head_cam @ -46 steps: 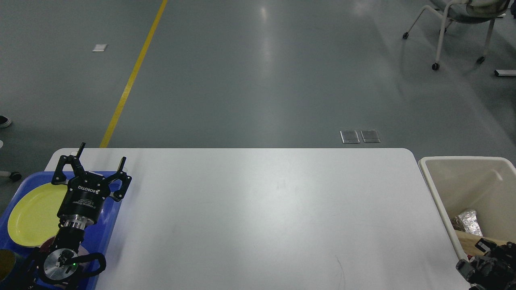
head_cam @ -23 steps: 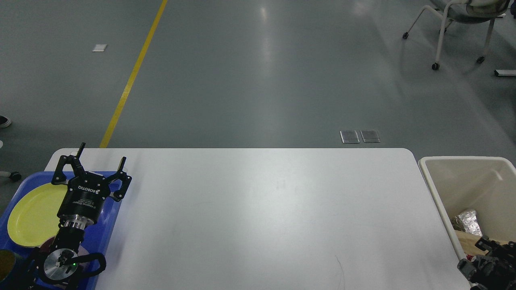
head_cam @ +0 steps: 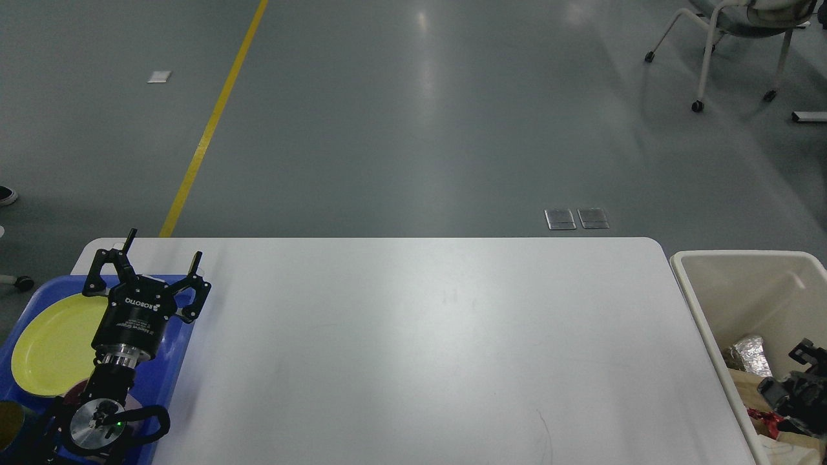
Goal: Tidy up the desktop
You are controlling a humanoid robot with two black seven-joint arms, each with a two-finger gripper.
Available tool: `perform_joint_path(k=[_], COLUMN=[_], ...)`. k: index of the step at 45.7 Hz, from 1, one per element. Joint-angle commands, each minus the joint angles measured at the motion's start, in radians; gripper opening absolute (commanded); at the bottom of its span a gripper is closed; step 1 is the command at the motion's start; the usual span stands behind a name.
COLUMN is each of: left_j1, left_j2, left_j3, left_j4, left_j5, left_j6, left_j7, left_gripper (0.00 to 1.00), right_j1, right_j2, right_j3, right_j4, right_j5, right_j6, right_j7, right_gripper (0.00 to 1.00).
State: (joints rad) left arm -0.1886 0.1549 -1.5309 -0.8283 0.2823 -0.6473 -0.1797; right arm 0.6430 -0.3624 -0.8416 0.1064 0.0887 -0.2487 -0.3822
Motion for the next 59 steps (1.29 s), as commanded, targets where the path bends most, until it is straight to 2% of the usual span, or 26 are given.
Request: perform_joint_path(k=[1,6,11,14,19,22,28,34,38,41,44,47,49,54,57,59], left_j1=[0.000,0.001,0.000,0.000,0.000,0.000,0.000,0.000,0.000,0.001,0.001,0.000,0.001,0.000,0.001,0.001], left_j2=[0.000,0.000,0.000,0.000,0.000,0.000,0.000,0.000,0.000,0.000,0.000,0.000,0.000,0.000,0.000,0.000], left_j3=[0.000,0.000,0.000,0.000,0.000,0.000,0.000,0.000,0.000,0.000,0.000,0.000,0.000,0.000,0.000,0.000], left_j4=[0.000,0.000,0.000,0.000,0.000,0.000,0.000,0.000,0.000,0.000,0.000,0.000,0.000,0.000,0.000,0.000], left_j5=[0.000,0.000,0.000,0.000,0.000,0.000,0.000,0.000,0.000,0.000,0.000,0.000,0.000,0.000,0.000,0.000], left_j6=[0.000,0.000,-0.002,0.000,0.000,0.000,0.000,0.000,0.000,0.000,0.000,0.000,0.000,0.000,0.000,0.000], left_j7=[0.000,0.000,0.000,0.002,0.002,0.000,0.000,0.000,0.000,0.000,0.000,0.000,0.000,0.000,0.000,0.000], left_gripper=[0.96,0.96,0.96,0.96,0.96,0.96,0.96,0.96,0.96,0.96,0.96,0.96,0.96,0.96,0.96,0.96], right_j1=[0.082,0.170,0.259,0.291,0.337,0.354,0.385,0.382,0.314,0.261,0.230,0.186,0.150,0.035,-0.023,-0.051], right_j2=[-0.016,-0.035,-0.041,-0.038,-0.020,0.003,-0.035,-0.053,-0.046,-0.046,-0.043,-0.029,-0.004,0.062,0.105,0.125], right_j3=[0.025,0.182,0.454,0.608,0.697,0.696,0.797,1.103,1.399,1.547,1.651,1.717,1.746,1.828,1.851,1.857], right_j4=[0.001,-0.001,0.016,0.019,0.041,0.087,0.257,0.349,0.458,0.558,0.633,0.674,0.705,0.765,0.780,0.783], right_j5=[0.019,0.028,0.026,0.023,0.020,0.019,0.005,0.005,0.005,-0.006,-0.038,-0.086,-0.119,-0.199,-0.242,-0.273], right_j6=[-0.003,-0.004,-0.001,-0.001,-0.001,-0.001,-0.003,-0.001,0.000,0.008,0.015,0.019,0.025,0.042,0.083,0.120], right_j7=[0.000,0.006,0.045,0.045,0.043,0.043,0.062,0.085,0.092,0.114,0.160,0.229,0.293,0.515,0.610,0.655], right_gripper=[1.00,1.00,1.00,1.00,1.00,1.00,1.00,1.00,1.00,1.00,1.00,1.00,1.00,1.00,1.00,1.00])
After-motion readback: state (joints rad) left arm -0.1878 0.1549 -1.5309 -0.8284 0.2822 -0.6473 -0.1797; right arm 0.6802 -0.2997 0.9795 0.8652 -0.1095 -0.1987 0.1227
